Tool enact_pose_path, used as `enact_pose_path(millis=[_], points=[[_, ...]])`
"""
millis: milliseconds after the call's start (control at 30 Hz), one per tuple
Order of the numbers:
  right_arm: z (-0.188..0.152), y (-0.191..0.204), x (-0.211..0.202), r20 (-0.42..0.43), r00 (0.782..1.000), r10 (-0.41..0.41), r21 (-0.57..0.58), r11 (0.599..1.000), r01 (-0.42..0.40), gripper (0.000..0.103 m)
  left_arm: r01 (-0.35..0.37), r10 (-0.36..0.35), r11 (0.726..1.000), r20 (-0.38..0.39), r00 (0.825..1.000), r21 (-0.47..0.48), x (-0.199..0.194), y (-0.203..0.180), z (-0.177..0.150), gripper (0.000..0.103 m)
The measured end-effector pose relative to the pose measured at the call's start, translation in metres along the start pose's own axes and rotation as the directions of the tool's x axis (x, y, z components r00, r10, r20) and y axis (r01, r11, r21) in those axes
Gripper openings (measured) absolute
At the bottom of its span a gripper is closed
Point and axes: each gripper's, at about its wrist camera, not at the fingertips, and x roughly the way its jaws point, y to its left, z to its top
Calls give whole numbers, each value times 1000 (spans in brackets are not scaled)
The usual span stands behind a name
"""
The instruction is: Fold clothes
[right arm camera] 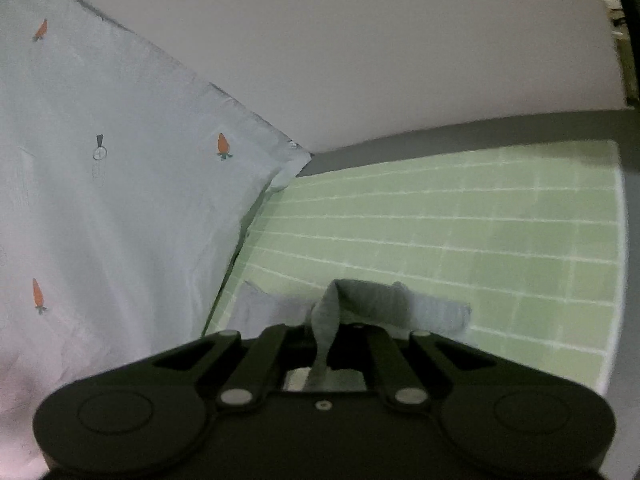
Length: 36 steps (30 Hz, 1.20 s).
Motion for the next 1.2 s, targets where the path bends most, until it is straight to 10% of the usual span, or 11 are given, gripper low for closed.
enact_pose_path(millis=[467, 533, 600, 767, 1000, 1200], points=[[37, 169, 221, -72, 997, 16, -183, 983, -29, 2, 0, 1, 995, -1, 1000, 103, 91, -168, 25, 4], [30, 203, 279, -140, 988, 68, -245, 964, -101, 11, -17, 18, 988, -6, 1000, 150, 114, -196, 20, 10], [23, 226, 316, -175, 984, 23, -298, 952, -75, 52, -33, 36, 980, -9, 999, 198, 137, -225, 15, 21], [-8, 211, 310, -137, 988, -71, -397, 918, 11, 77, -15, 10, 953, 16, 1000, 301, 149, -254, -8, 81], [-50, 130, 269, -94, 943, -318, -429, 868, 250, 79, -10, 55, 946, -129, 990, 325, 140, -232, -54, 81], [-77, 112, 255, -98, 951, -293, -450, 866, 220, 77, 40, 53, 917, -221, 974, 397, 128, -231, -91, 81]])
